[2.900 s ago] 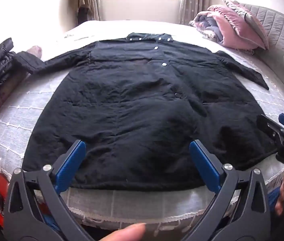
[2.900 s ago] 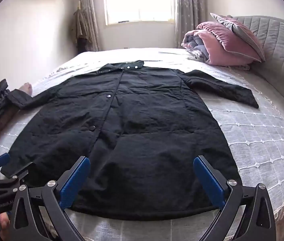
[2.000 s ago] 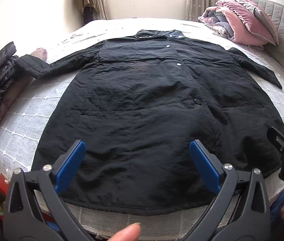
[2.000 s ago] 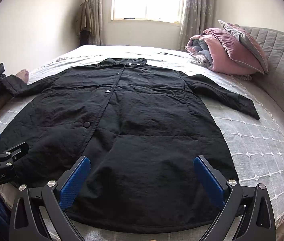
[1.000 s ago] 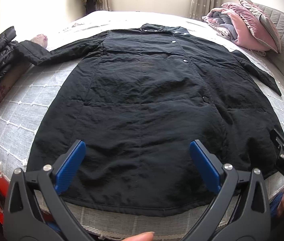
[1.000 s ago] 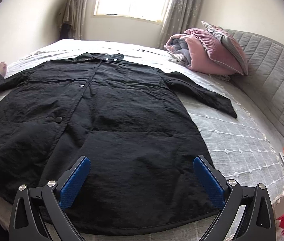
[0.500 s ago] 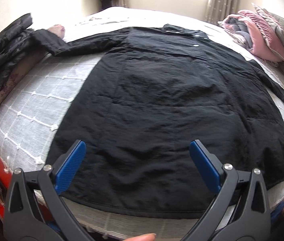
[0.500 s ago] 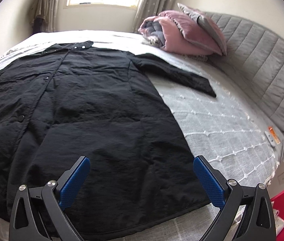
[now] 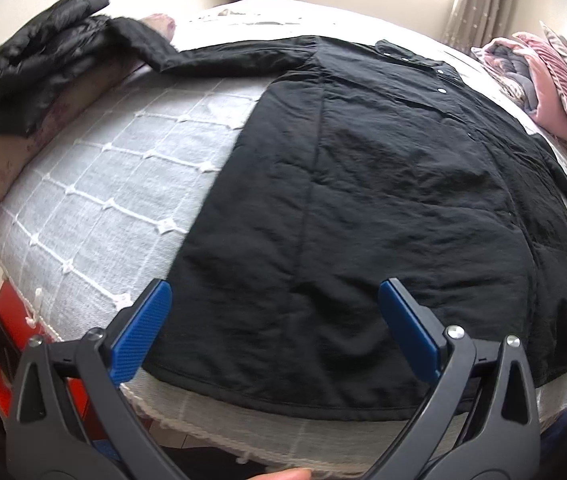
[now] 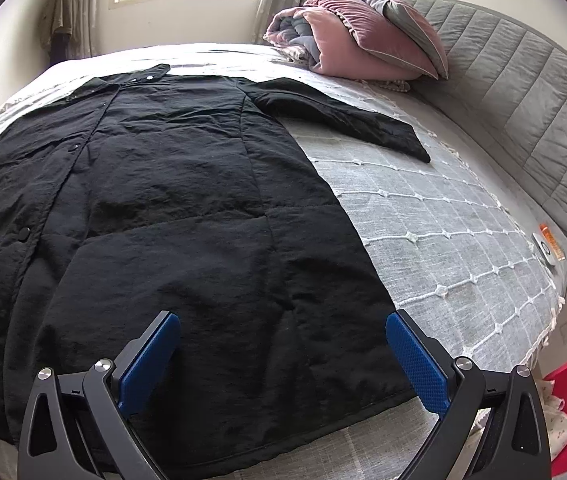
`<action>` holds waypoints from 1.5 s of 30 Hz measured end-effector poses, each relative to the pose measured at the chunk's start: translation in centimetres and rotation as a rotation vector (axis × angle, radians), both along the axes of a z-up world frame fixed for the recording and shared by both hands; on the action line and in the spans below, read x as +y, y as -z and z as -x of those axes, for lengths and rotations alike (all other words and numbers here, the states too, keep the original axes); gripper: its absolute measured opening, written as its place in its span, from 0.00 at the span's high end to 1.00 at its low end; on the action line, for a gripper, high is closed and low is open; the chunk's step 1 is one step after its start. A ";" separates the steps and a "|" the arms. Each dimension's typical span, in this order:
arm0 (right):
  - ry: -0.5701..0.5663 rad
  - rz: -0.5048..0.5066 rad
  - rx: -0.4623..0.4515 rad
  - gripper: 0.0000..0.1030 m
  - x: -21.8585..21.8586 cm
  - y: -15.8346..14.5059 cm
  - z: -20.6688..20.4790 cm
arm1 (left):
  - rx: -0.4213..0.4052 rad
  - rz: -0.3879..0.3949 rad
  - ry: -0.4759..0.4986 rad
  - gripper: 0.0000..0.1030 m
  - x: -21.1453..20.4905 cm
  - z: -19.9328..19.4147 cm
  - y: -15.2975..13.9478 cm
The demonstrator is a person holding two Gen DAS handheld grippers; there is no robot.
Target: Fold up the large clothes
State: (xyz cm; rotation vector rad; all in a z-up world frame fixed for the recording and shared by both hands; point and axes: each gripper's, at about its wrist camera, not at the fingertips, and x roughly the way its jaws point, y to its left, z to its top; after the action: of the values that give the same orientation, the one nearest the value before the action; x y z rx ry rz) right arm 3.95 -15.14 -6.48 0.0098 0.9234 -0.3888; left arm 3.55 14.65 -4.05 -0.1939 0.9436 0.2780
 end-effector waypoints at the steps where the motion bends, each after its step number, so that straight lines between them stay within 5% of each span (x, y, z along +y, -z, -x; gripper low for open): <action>1: 0.002 0.004 0.005 0.00 -0.1 0.1 0.0 | 0.000 0.006 -0.006 0.00 0.4 0.1 0.1; 8: 0.053 0.000 0.053 0.00 -3.2 1.1 0.0 | 0.028 0.046 0.001 0.00 2.1 0.4 1.2; 15: 0.033 -0.233 0.043 0.02 -8.1 1.9 1.6 | 0.020 0.137 0.038 0.09 3.0 1.0 1.6; 18: 0.005 -0.260 0.039 0.17 -8.3 2.3 1.9 | 0.025 0.091 0.030 0.19 2.8 0.8 1.8; 24: 0.004 -0.419 0.043 0.32 -9.4 3.3 1.9 | 0.055 0.093 0.029 0.35 2.7 0.0 2.7; 29: 0.029 -0.432 0.034 0.51 -10.0 3.3 2.1 | 0.047 0.087 0.005 0.50 3.0 0.2 2.8; 34: 0.041 -0.450 0.047 0.48 -11.0 3.4 2.3 | 0.060 0.109 -0.018 0.39 3.6 0.1 3.4; 39: 0.068 -0.498 0.064 0.32 -12.0 3.8 2.7 | 0.052 0.174 -0.033 0.39 4.5 0.6 3.5; 42: 0.026 -0.474 0.067 0.32 -11.0 3.7 2.7 | 0.036 0.159 -0.016 0.58 3.9 0.8 3.1; 43: 0.020 -0.460 0.068 0.33 -10.8 3.7 2.8 | 0.028 0.155 -0.015 0.73 3.7 0.9 3.0; 44: 0.019 -0.447 0.063 0.42 -10.7 3.6 2.8 | 0.019 0.144 -0.021 0.88 3.6 1.0 2.8; 45: 0.013 -0.439 0.055 0.63 -10.6 3.4 2.9 | 0.012 0.138 -0.025 0.89 3.6 1.1 2.6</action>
State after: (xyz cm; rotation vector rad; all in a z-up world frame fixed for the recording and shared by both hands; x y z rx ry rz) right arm 1.08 -25.73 -9.89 0.4079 1.0484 -0.1927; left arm 2.49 18.27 -6.68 -0.3310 0.9737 0.2370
